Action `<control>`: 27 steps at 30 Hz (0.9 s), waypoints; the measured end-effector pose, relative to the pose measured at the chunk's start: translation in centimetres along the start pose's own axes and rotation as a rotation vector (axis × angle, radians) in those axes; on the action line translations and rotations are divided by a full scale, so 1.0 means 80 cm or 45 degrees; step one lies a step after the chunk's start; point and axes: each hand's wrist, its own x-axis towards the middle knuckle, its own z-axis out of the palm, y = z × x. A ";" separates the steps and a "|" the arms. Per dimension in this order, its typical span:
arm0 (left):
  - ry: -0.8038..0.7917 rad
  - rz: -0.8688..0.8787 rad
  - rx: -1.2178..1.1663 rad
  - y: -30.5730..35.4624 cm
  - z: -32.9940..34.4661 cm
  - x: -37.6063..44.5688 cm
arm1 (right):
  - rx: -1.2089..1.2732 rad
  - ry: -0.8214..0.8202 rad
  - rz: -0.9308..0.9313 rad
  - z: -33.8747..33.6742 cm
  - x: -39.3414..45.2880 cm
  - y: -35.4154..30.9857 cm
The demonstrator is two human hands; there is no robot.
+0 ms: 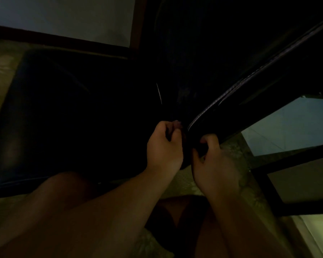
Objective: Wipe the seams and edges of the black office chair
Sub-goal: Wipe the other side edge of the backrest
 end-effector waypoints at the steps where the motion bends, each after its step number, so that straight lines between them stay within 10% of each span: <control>1: -0.026 0.032 0.003 0.001 0.000 -0.002 | -0.015 0.002 0.001 0.000 -0.002 0.000; 21: -0.187 -0.133 0.114 0.016 -0.009 0.004 | 0.175 0.274 -0.023 0.008 0.010 -0.008; 27: -0.453 0.137 0.438 0.010 -0.010 -0.012 | 0.161 0.279 -0.069 0.009 0.008 -0.006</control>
